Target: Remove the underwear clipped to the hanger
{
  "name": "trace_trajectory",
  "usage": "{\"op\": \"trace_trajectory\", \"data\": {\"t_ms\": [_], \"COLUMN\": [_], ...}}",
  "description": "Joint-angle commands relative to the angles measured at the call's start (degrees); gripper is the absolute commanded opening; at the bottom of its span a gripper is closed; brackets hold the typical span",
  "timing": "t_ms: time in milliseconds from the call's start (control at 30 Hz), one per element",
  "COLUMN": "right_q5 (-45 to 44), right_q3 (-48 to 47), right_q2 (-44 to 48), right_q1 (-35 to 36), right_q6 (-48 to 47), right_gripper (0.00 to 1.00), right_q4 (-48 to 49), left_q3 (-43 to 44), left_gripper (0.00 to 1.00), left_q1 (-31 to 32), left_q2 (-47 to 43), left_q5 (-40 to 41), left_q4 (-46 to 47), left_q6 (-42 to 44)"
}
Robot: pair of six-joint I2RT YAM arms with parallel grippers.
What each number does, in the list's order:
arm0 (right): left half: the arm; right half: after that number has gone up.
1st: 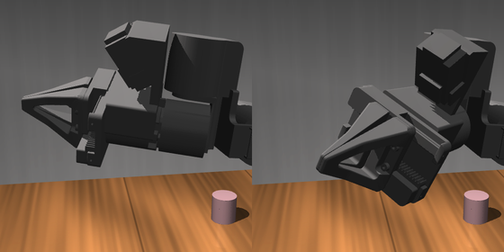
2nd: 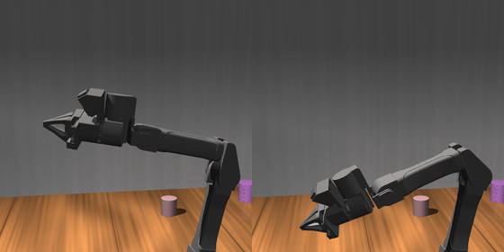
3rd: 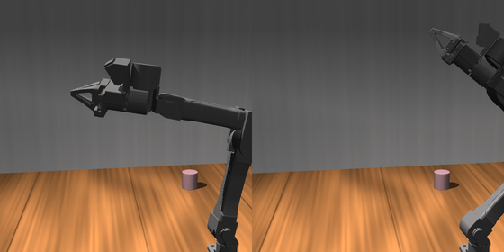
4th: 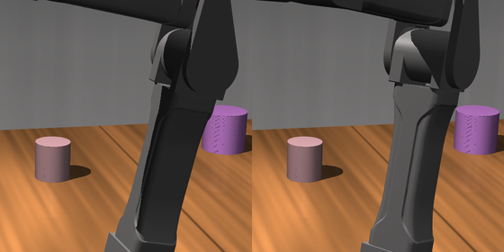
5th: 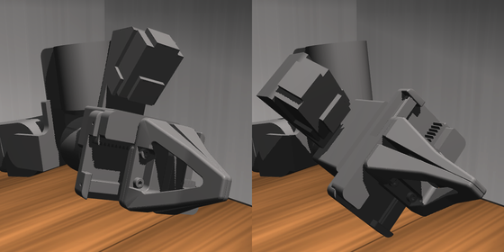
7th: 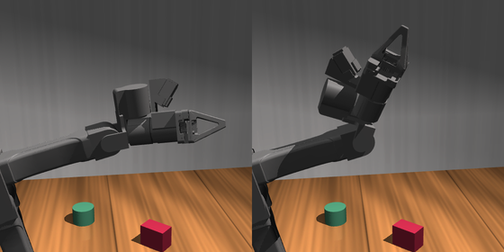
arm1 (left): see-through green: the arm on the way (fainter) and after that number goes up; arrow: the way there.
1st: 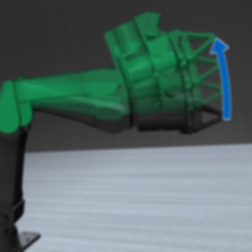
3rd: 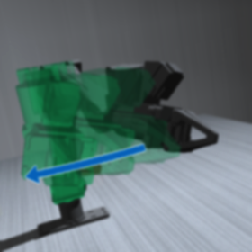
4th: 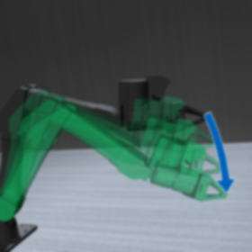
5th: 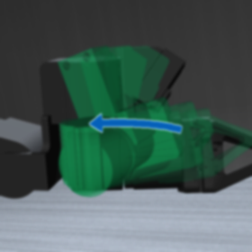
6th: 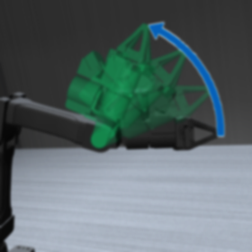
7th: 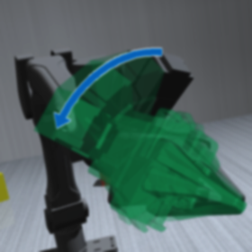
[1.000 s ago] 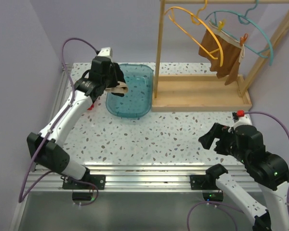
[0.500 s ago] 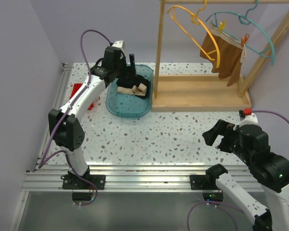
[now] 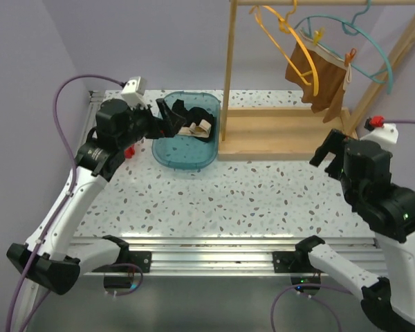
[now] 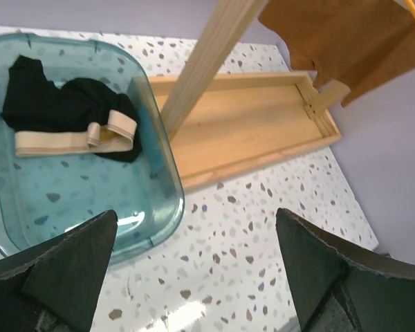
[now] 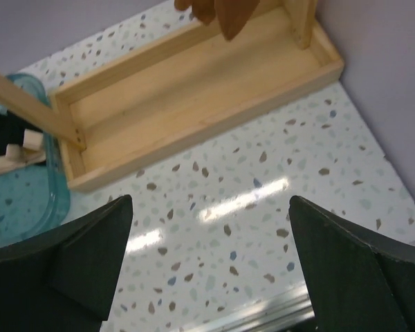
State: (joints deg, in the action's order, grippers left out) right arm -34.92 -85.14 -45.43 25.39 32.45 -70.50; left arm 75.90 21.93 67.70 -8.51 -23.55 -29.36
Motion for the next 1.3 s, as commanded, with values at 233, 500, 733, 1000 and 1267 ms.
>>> {"op": "trace_trajectory", "data": {"t_ms": [233,500,733,1000,1267], "right_q5": [-28.71,-37.32,-36.8,-27.51,-5.44], "right_q3": [-21.19,-25.08,-24.1,-32.53,-39.65], "right_q2": [-22.32,-32.97,-36.39,-43.68,-48.35], "right_q1": [-1.65,-11.93,-18.52,-24.33,-33.99], "right_q6": [-28.46,-51.56,-48.19,-32.9,-17.08], "right_gripper": [0.99,0.99,0.99,0.99,0.99], "right_q4": [25.21,43.99,45.63,32.99,23.31], "left_q3": [-8.92,-10.07,-6.12,-4.18,-2.51], "left_gripper": [1.0,1.0,1.0,1.0,1.0], "left_q1": [0.04,0.04,0.04,-0.05,0.04], "left_q2": [-11.97,-14.7,-13.47,-15.49,-17.34], "left_q5": [-10.03,-12.66,-13.37,-11.53,-9.42], "left_q4": [-2.82,-3.43,-6.68,-12.22,-16.09], "left_q6": [-0.96,-0.43,0.62,1.68,2.12]}}
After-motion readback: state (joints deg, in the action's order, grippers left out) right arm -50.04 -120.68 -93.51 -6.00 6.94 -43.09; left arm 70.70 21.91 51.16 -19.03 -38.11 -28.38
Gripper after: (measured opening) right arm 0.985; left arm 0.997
